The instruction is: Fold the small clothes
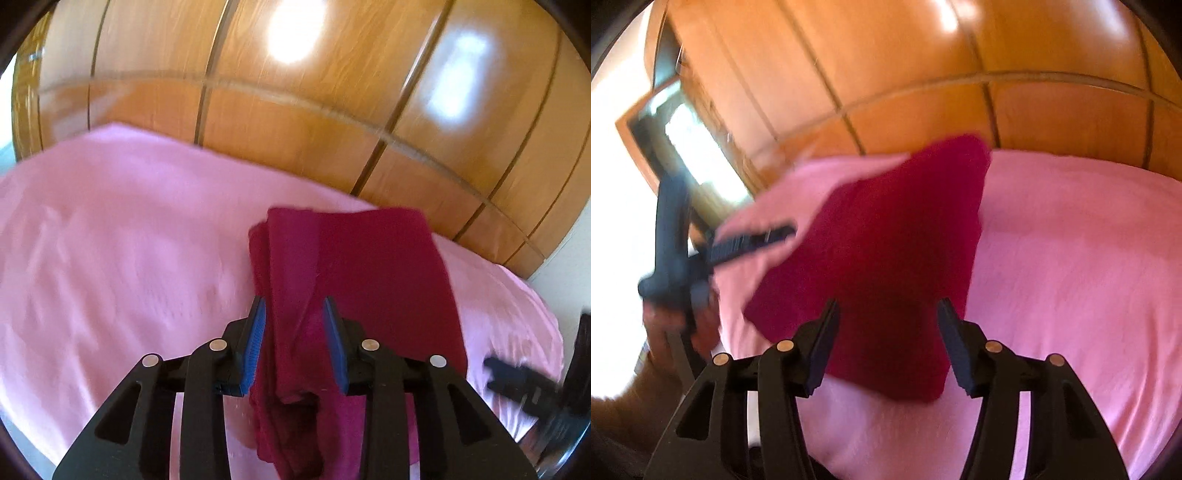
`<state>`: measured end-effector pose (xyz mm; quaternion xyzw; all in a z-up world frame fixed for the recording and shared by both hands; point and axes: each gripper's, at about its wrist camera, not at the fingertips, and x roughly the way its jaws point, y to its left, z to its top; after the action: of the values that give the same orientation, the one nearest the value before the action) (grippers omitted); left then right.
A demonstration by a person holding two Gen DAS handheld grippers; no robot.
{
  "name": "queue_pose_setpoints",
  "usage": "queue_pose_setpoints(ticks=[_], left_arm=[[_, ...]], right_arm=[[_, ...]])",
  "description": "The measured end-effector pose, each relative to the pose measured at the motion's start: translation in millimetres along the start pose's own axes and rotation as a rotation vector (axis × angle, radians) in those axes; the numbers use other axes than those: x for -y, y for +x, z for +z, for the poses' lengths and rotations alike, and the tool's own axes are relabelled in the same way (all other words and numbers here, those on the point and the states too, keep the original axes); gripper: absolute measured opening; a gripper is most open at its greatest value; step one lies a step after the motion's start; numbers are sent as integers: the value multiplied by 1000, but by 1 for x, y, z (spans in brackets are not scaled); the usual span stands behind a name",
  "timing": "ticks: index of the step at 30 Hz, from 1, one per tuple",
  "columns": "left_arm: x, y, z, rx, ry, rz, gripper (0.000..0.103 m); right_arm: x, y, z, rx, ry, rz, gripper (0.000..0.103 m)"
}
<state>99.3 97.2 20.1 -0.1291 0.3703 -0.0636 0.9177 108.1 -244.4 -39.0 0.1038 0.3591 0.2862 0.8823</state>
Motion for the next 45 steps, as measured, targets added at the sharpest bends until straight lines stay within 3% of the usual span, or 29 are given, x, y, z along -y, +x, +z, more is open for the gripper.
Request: queue_pose_setpoints(ticks=[3, 8, 12, 15, 19, 20, 25, 33, 39, 45], left_arm=[[18, 7, -5, -2, 91, 37, 31], [17, 41, -19, -76, 138, 128, 31], [4, 47, -24, -75, 110, 109, 31], [3, 45, -23, -71, 88, 96, 33], [-4, 33, -25, -43, 60, 124, 65], [-7, 29, -26, -37, 55, 117, 66], [-14, 27, -30, -47, 44, 84, 67], [-16, 29, -34, -58, 37, 40, 67], [-22, 32, -36, -68, 16, -22, 67], [-37, 42, -39, -93, -55, -132, 67]], right_arm=[[6, 18, 21, 6, 26, 5, 54], [13, 73, 45, -60, 61, -33, 54], [24, 107, 50, -126, 70, -82, 57], [21, 112, 53, -126, 40, -85, 68], [13, 96, 50, -85, 4, -68, 86], [13, 87, 47, -67, 8, -54, 92], [31, 80, 41, -39, 105, -15, 94], [66, 94, 25, -92, 250, 72, 95], [68, 103, 19, -129, 258, 154, 94], [66, 105, 20, -163, 238, 196, 92]])
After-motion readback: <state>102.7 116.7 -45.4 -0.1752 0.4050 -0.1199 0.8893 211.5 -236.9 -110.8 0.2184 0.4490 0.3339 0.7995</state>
